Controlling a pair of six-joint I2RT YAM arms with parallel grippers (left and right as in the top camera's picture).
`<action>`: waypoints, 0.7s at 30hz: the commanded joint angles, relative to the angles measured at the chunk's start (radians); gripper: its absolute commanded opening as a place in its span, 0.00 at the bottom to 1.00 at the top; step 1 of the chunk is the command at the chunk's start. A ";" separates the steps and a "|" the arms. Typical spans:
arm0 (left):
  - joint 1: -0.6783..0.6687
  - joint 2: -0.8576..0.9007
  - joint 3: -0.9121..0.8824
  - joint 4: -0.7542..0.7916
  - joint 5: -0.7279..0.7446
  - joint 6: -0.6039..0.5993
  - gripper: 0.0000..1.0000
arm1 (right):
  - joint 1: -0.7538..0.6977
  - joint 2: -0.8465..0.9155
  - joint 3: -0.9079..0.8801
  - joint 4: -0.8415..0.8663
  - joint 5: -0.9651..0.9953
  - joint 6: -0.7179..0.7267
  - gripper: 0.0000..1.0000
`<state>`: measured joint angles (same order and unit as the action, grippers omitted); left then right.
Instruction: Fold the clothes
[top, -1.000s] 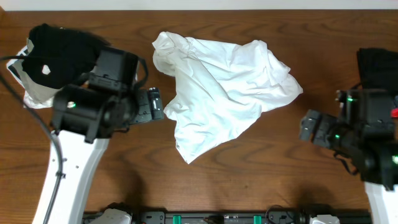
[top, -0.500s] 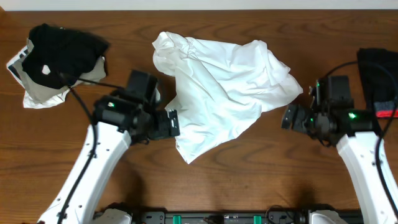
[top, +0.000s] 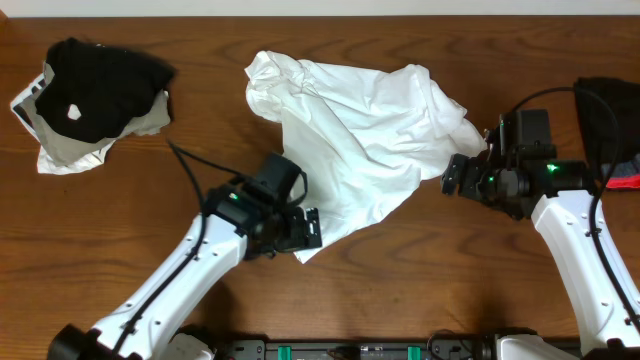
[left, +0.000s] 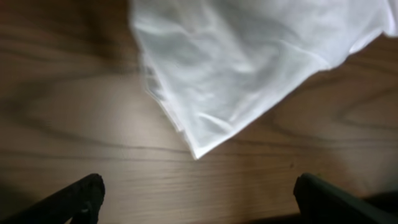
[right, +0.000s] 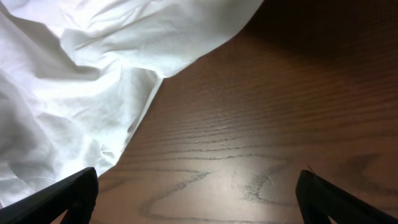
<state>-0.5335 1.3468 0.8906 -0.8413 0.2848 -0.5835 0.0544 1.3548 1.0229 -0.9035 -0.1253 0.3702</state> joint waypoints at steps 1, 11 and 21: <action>-0.027 0.018 -0.040 0.039 0.055 -0.032 0.98 | -0.003 0.005 -0.003 -0.003 -0.018 -0.013 0.99; -0.035 0.071 -0.082 0.142 0.055 0.034 0.97 | -0.002 0.005 -0.003 -0.008 -0.021 -0.013 0.99; -0.035 0.222 -0.082 0.185 0.056 0.064 0.96 | -0.001 0.005 -0.003 -0.016 -0.022 -0.013 0.99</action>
<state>-0.5667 1.5478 0.8181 -0.6662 0.3351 -0.5476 0.0544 1.3548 1.0229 -0.9180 -0.1417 0.3702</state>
